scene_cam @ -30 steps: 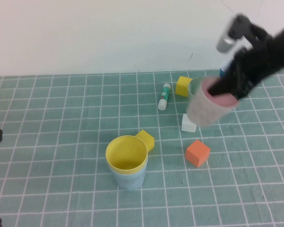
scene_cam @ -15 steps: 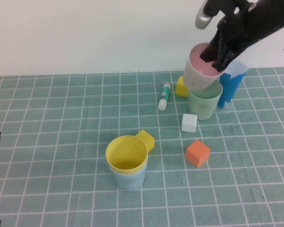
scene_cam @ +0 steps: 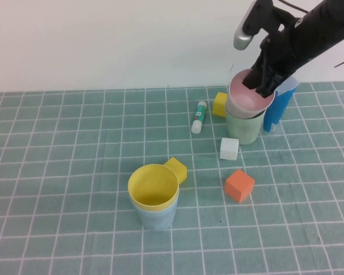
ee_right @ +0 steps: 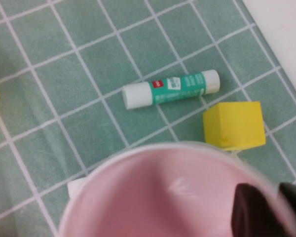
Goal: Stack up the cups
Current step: Place the pink cup on the green cup, then pick up the green cup
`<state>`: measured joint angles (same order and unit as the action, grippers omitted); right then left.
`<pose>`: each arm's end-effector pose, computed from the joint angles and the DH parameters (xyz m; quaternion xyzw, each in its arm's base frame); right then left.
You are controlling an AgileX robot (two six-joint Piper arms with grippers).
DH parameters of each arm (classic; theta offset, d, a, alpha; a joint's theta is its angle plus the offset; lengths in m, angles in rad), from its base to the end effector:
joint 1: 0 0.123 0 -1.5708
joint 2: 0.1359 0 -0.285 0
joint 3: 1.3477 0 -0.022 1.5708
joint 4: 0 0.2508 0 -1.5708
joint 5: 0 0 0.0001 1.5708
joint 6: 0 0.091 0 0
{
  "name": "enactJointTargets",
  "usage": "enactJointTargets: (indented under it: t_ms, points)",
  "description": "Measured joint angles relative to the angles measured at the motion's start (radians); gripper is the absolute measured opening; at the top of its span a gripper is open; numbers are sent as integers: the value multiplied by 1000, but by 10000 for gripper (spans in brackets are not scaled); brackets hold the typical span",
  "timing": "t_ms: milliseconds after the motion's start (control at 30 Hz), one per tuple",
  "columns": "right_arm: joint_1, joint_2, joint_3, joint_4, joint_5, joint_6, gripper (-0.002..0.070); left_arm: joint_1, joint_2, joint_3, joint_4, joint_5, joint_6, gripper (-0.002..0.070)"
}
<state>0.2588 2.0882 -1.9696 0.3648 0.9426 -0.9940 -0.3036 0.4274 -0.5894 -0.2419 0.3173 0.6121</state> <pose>0.4532 0.1472 0.2929 -0.5034 0.7959 0.0562 0.3315 0.0812 -0.0326 0.3529 0.2686 0.6764 -0.0004 0.6858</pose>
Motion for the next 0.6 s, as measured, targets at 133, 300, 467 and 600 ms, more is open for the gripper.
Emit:
enactJointTargets:
  t_ms: [133, 300, 467, 600]
  points:
    - [0, 0, -5, 0, 9, 21, 184, 0, 0, 0, 0, 0, 0, 1]
    - [0, 0, -55, 0, 64, 28, 234, 0, 0, 0, 0, 0, 0, 1]
    - [0, 0, -123, 21, 152, 34, 281, 0, 0, 0, 2, 2, 0, 1]
    - [3, 2, -129, 68, 235, 38, 381, 0, 0, 0, 2, 4, 0, 1]
